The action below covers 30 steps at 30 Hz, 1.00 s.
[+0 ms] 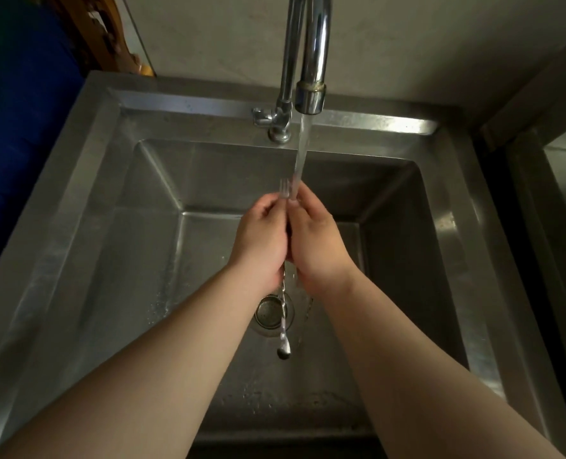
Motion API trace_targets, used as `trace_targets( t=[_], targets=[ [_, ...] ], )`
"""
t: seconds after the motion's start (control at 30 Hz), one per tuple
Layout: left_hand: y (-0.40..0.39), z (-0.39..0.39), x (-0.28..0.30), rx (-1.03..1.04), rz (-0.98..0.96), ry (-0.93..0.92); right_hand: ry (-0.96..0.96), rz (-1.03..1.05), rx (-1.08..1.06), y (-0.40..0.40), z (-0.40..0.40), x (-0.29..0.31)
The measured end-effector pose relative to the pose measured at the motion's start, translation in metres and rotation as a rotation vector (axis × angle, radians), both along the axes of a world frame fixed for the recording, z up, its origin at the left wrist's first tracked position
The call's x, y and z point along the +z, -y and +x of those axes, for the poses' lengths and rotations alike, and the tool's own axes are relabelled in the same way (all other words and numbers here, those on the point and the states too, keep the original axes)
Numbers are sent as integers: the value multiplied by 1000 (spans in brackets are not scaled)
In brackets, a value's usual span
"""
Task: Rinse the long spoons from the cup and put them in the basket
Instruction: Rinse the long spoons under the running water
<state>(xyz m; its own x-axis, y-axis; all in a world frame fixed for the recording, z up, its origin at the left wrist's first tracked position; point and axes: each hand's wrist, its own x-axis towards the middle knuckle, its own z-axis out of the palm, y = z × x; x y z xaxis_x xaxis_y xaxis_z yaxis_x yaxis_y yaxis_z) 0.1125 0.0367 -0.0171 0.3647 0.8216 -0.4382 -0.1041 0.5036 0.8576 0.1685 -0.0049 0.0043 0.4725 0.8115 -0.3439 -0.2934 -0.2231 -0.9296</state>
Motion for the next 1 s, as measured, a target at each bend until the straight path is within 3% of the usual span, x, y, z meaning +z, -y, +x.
trace_targets(
  t=[0.2, 0.47, 0.63, 0.73, 0.87, 1.0],
  targets=[
    [-6, 6, 9, -18, -85, -179, -72, -88, -5, 19, -9, -12],
    [-9, 8, -1, 68, -102, 19, 105, -131, 12, 26, -4, -12],
    [-20, 14, 5, 246, -217, -23, 195, -154, 68, 35, -7, -16],
    [-23, 19, 10, 199, -287, -75, 267, -218, 18, 36, -8, -18],
    [-28, 15, 6, 310, -313, 118, 464, -278, 96, 30, 1, -15],
    [-46, -15, -7, 560, -417, 248, 824, -441, 478, 19, 12, -6]
  ],
)
